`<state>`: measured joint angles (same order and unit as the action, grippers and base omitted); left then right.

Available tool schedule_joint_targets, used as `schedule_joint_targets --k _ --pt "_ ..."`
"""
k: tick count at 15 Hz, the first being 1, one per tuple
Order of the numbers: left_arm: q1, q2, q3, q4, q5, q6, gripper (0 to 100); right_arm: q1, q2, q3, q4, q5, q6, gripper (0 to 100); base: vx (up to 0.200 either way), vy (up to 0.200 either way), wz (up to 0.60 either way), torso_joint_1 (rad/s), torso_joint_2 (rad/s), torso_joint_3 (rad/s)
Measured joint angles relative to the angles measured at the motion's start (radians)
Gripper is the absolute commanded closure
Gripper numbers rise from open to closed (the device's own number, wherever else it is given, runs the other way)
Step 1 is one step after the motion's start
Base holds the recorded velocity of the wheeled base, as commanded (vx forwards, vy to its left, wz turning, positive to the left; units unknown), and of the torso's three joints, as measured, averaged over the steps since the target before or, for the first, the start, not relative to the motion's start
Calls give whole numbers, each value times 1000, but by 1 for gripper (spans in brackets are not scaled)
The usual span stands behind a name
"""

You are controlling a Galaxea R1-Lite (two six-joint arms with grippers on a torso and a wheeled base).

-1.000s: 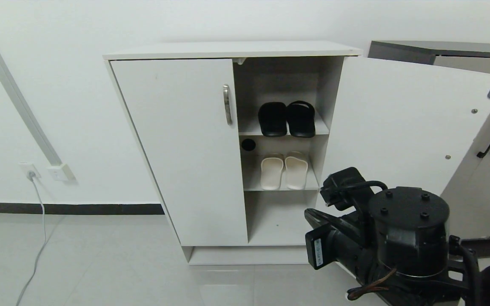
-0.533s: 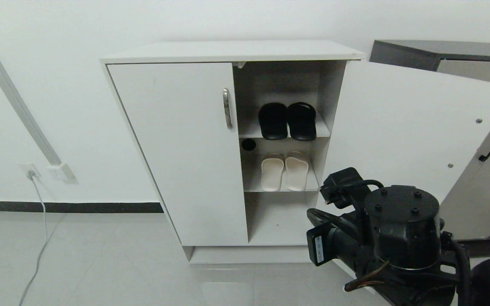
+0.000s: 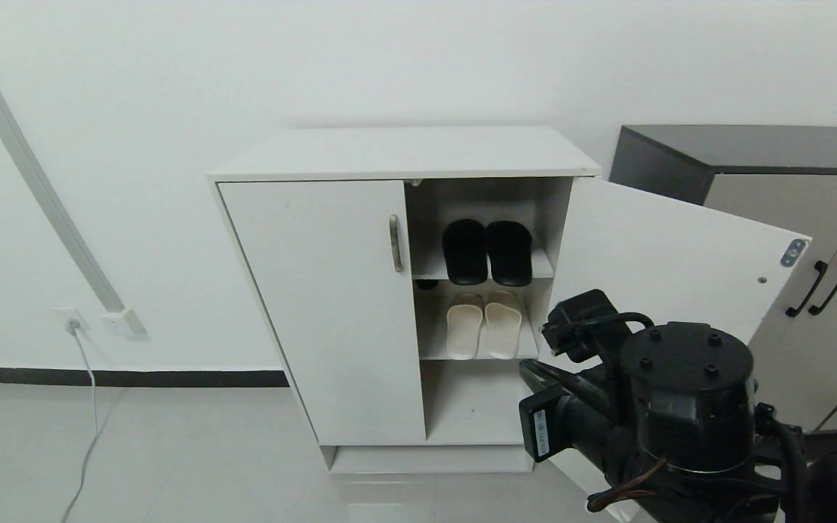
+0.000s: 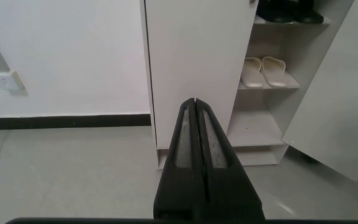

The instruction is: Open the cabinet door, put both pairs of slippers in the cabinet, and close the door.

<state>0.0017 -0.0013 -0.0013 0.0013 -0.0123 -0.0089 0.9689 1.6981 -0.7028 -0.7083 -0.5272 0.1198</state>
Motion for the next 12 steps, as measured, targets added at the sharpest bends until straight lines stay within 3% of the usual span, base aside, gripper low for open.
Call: schedule_joint_targets --k 12 --pt "0 0 0 0 2 -1 100 2 0 6 2 0 0 100 0 0 0 183 -499 -320"
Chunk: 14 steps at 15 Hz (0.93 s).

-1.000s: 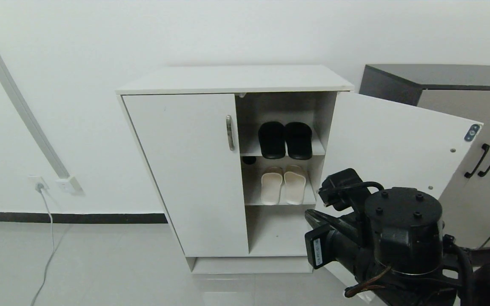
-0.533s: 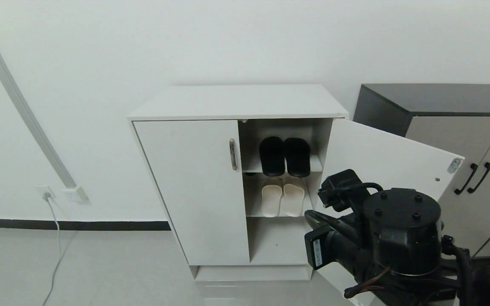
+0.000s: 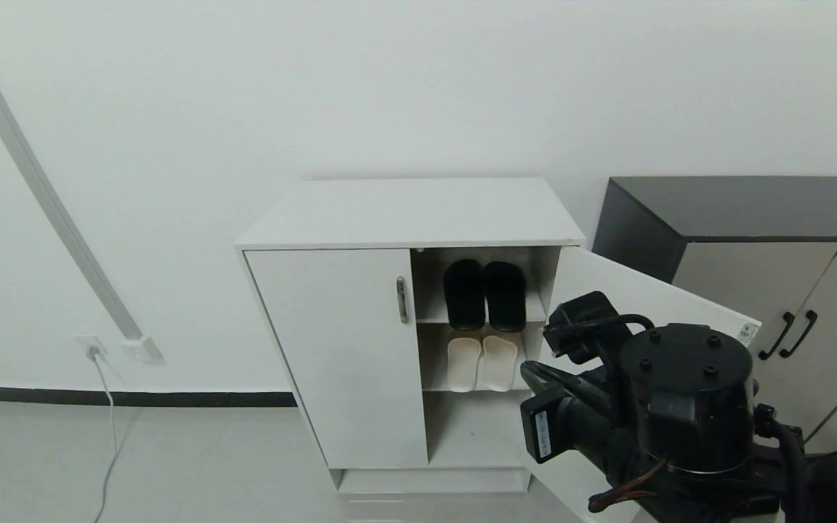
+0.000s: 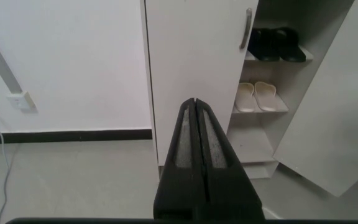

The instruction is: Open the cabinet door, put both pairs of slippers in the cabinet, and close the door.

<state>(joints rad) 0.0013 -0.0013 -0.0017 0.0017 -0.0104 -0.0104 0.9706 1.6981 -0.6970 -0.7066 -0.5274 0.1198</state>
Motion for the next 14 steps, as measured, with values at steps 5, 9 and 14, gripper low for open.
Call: schedule_joint_targets --k 5,9,14 --pt "0 0 0 0 0 0 100 0 0 6 0 0 0 100 0 0 0 236 -557 -323" --pt "0 0 0 -1 0 0 100 0 1 9 -1 0 0 100 0 0 0 262 -594 -329" --pt "0 0 0 0 -1 0 100 -2 0 21 -3 1 -20 100 0 0 0 146 -306 -171"
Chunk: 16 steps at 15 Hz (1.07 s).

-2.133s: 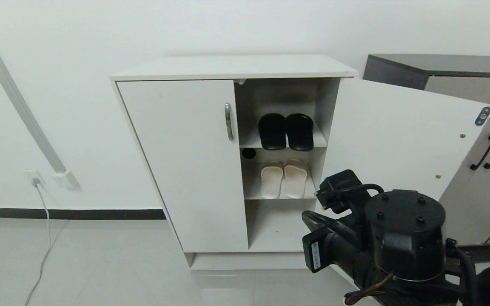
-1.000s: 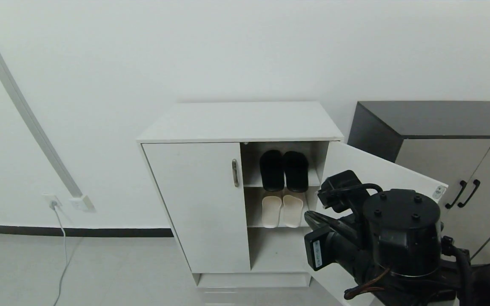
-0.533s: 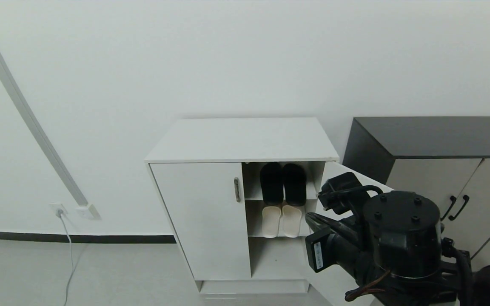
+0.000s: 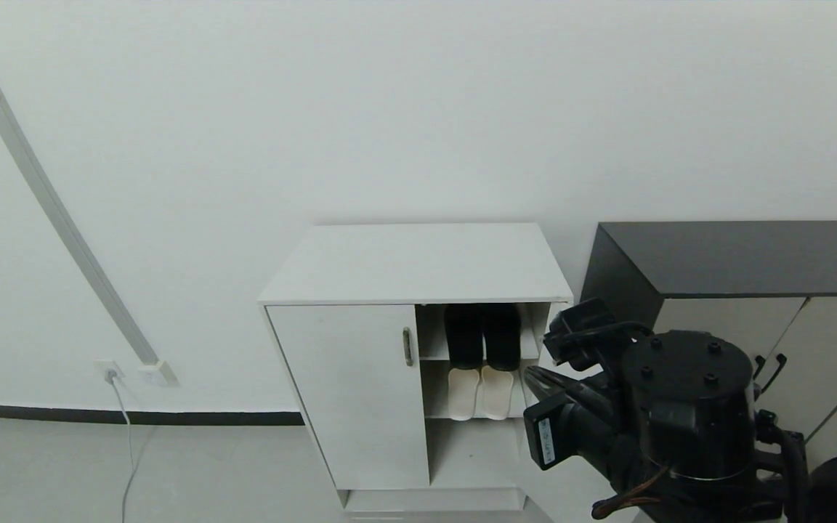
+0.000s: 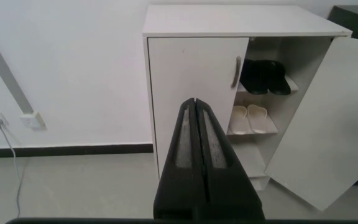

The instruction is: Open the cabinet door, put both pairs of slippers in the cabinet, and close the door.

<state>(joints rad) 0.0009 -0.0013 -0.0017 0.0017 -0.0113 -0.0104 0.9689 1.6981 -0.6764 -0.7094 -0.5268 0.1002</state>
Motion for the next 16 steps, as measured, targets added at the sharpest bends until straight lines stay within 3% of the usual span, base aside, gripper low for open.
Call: schedule_joint_targets --k 7,16 --pt "0 0 0 0 0 0 100 -1 0 6 0 -7 -18 100 0 0 0 0 0 0" --pt "0 0 0 0 -1 1 100 -19 -3 1 -1 -9 -23 100 0 0 -533 3 0 0"
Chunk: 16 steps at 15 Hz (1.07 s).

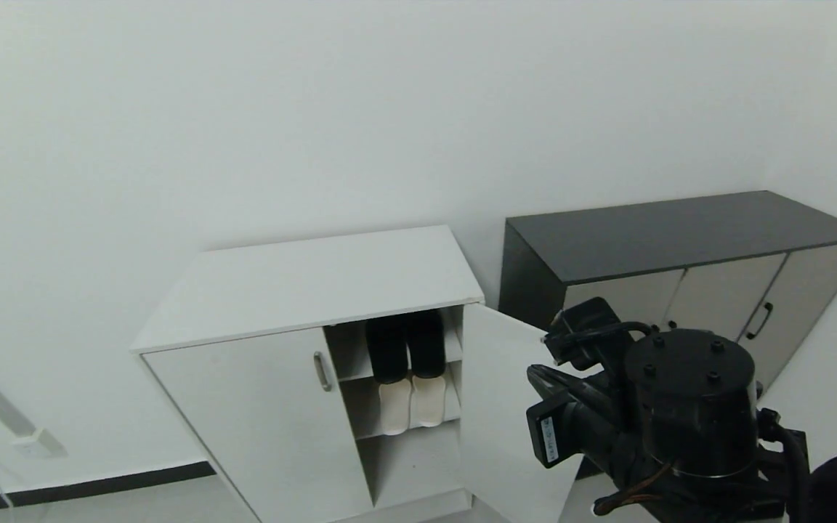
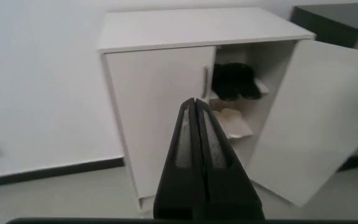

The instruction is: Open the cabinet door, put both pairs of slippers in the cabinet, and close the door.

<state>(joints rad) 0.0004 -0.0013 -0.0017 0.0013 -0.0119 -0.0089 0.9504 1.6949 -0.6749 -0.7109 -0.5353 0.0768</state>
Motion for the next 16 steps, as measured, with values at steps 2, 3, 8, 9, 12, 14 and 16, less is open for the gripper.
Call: schedule_joint_targets --k 2,3,8,9,12,14,16 --pt "1 0 0 0 0 0 100 -5 -1 0 -9 -1 -1 100 0 0 0 0 0 0" --pt "1 0 0 -1 0 0 100 -6 -1 0 -9 0 -3 100 0 0 0 0 0 0" --pt "1 0 0 0 0 0 100 -10 -2 3 -10 -1 -9 100 -80 0 0 1 2 0" --pt "0 0 0 0 0 0 100 -7 -2 3 -11 0 -9 100 -200 0 0 12 7 -2" --pt "1 0 0 0 0 0 100 -7 -3 3 -10 0 -9 100 -200 0 0 -2 2 5" --pt "0 0 0 0 0 0 100 -9 -3 3 -23 -1 -11 100 -200 0 0 2 0 0" --pt "1 0 0 1 0 0 100 -22 -3 0 -50 -1 -22 100 0 0 0 0 0 0"
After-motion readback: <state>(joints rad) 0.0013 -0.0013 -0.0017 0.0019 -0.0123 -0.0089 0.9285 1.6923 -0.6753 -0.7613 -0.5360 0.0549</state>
